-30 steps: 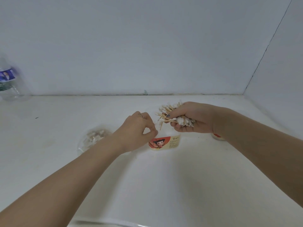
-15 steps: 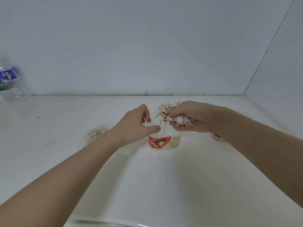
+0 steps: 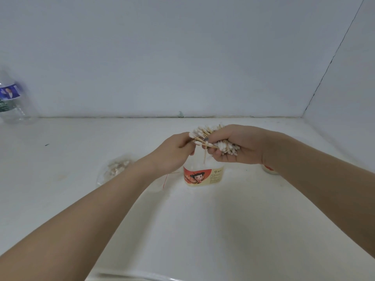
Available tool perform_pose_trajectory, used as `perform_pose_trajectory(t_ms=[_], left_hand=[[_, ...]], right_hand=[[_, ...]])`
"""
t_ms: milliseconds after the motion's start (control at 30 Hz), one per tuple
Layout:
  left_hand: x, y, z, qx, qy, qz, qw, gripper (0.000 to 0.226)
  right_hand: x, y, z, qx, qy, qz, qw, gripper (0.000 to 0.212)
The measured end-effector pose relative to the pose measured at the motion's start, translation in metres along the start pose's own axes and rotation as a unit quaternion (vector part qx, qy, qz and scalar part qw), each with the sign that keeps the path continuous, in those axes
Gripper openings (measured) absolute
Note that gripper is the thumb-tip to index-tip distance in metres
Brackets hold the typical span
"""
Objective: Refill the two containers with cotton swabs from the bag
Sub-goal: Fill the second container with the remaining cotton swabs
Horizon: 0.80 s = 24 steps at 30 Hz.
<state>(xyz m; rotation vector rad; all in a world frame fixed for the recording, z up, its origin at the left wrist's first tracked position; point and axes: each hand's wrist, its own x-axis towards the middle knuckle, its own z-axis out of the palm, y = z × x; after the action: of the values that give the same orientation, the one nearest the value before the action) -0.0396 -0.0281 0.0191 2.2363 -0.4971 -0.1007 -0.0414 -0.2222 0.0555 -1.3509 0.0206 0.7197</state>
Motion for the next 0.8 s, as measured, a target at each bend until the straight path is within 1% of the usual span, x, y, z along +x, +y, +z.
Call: perform_pose_trajectory(t_ms=[67, 167, 300, 333, 400, 500, 567, 667, 733, 800], left_hand=[[0.0, -0.002, -0.001, 0.017, 0.002, -0.007, 1.0, 0.029], [-0.002, -0.004, -0.002, 0.044, 0.009, -0.011, 0.999, 0.029], [-0.005, -0.004, -0.006, 0.057, 0.033, -0.004, 0.998, 0.027], [-0.006, -0.004, -0.007, 0.057, 0.038, -0.007, 0.998, 0.026], [-0.008, -0.006, -0.009, 0.052, 0.047, -0.021, 0.997, 0.026], [-0.009, -0.006, -0.012, 0.015, 0.081, -0.055, 0.995, 0.025], [-0.01, -0.003, -0.014, -0.012, 0.087, -0.061, 0.994, 0.026], [-0.018, 0.0, -0.011, 0.008, 0.039, -0.016, 0.999, 0.027], [-0.027, -0.002, -0.007, 0.054, -0.014, 0.025, 0.998, 0.027], [-0.033, -0.006, -0.003, 0.128, -0.065, 0.062, 0.988, 0.027]], right_hand=[[-0.001, -0.002, -0.003, 0.016, 0.008, -0.001, 1.0, 0.007], [-0.002, -0.003, -0.005, 0.035, 0.006, -0.002, 0.999, 0.008], [-0.005, -0.004, -0.007, 0.062, -0.004, -0.007, 0.998, 0.022], [-0.006, -0.005, -0.007, 0.063, -0.001, -0.009, 0.998, 0.02], [-0.006, -0.005, -0.01, 0.063, 0.017, -0.011, 0.998, 0.007], [-0.006, -0.005, -0.014, 0.066, 0.035, -0.017, 0.997, 0.008], [-0.005, -0.004, -0.014, 0.064, 0.044, -0.022, 0.997, 0.007], [-0.006, -0.003, -0.016, 0.052, 0.056, -0.023, 0.997, 0.005], [-0.005, -0.003, -0.018, 0.044, 0.065, -0.025, 0.997, 0.004], [-0.004, -0.002, -0.021, 0.047, 0.08, -0.027, 0.995, 0.004]])
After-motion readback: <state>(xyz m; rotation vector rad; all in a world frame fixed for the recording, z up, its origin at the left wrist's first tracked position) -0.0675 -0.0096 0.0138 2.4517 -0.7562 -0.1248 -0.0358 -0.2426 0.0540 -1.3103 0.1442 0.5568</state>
